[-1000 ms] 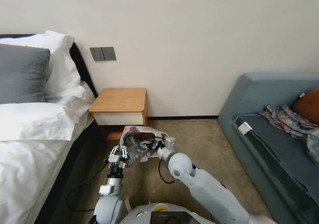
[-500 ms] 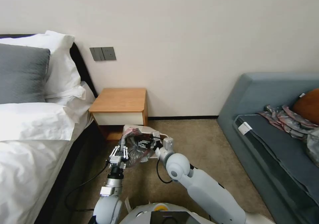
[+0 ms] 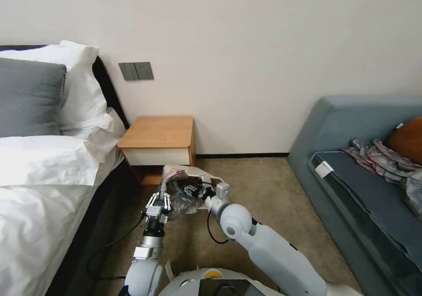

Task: Pick up the garbage bag from the table and place it over the trash can.

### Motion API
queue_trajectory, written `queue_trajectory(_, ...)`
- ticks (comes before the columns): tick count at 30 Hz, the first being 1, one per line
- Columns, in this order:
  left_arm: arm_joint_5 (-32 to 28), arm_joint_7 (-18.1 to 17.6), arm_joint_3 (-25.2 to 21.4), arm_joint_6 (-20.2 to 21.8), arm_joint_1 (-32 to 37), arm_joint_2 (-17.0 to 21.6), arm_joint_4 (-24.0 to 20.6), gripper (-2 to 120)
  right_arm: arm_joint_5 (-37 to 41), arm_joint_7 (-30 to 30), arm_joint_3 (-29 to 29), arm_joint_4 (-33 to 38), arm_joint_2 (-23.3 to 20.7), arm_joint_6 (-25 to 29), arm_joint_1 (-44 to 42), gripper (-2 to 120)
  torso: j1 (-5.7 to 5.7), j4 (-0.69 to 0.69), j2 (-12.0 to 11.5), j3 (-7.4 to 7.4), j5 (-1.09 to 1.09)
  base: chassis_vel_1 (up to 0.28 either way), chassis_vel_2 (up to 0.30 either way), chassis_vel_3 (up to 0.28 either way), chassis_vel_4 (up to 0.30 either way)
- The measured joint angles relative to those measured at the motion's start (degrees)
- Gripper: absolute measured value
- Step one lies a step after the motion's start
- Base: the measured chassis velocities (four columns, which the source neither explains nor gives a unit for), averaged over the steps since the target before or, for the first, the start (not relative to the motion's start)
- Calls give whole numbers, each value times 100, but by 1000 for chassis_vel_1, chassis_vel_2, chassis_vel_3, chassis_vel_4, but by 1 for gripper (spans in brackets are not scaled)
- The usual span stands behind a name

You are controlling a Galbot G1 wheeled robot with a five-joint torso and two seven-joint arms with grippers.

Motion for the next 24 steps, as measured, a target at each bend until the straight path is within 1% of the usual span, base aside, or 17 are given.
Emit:
queue_trajectory(1,9,0,0,0,8,-8,-7,8,-45,-30,0,-6,0,12,-16,53,0,0,0,0,0,0,0,0,0)
queue_trajectory(2,9,0,0,0,8,-8,-7,8,-45,-30,0,-6,0,12,-16,53,0,0,0,0,0,0,0,0,0)
queue_trajectory(3,20,1,1,0,15,-16,-12,8,-105,-60,0,-16,-2,31,-25,49,0,0,0,0,0,0,0,0,0)
queue_trajectory(4,30,3,3,1,23,-24,-18,8,-154,-79,0,-20,-4,44,-31,46,0,0,0,0,0,0,0,0,0)
queue_trajectory(6,45,6,6,2,37,-38,-32,8,-236,-103,0,-28,-7,71,-43,36,0,0,0,0,0,0,0,0,0)
queue_trajectory(7,45,6,6,2,37,-38,-32,8,-236,-103,0,-28,-7,71,-43,36,0,0,0,0,0,0,0,0,0)
queue_trajectory(9,54,9,9,2,48,-46,-45,8,-293,-109,2,-33,-7,95,-68,25,0,0,0,0,0,0,0,0,0)
queue_trajectory(10,54,9,9,2,48,-46,-45,8,-293,-109,2,-33,-7,95,-68,25,0,0,0,0,0,0,0,0,0)
queue_trajectory(12,59,12,10,2,59,-48,-56,8,-353,-118,5,-32,-19,116,-111,14,0,0,0,0,0,0,0,0,0)
queue_trajectory(13,59,12,10,2,59,-48,-56,8,-353,-118,5,-32,-19,116,-111,14,0,0,0,0,0,0,0,0,0)
queue_trajectory(15,59,6,8,2,62,-50,-61,8,-415,-127,14,5,-42,140,-158,3,0,0,0,0,0,0,0,0,0)
queue_trajectory(16,58,0,8,2,62,-51,-61,8,-426,-129,15,26,-51,148,-171,0,0,0,0,0,0,0,0,0,0)
queue_trajectory(24,-19,-79,8,83,43,-59,-37,8,-512,-162,41,175,-142,224,-249,0,0,0,0,0,0,0,0,0,0)
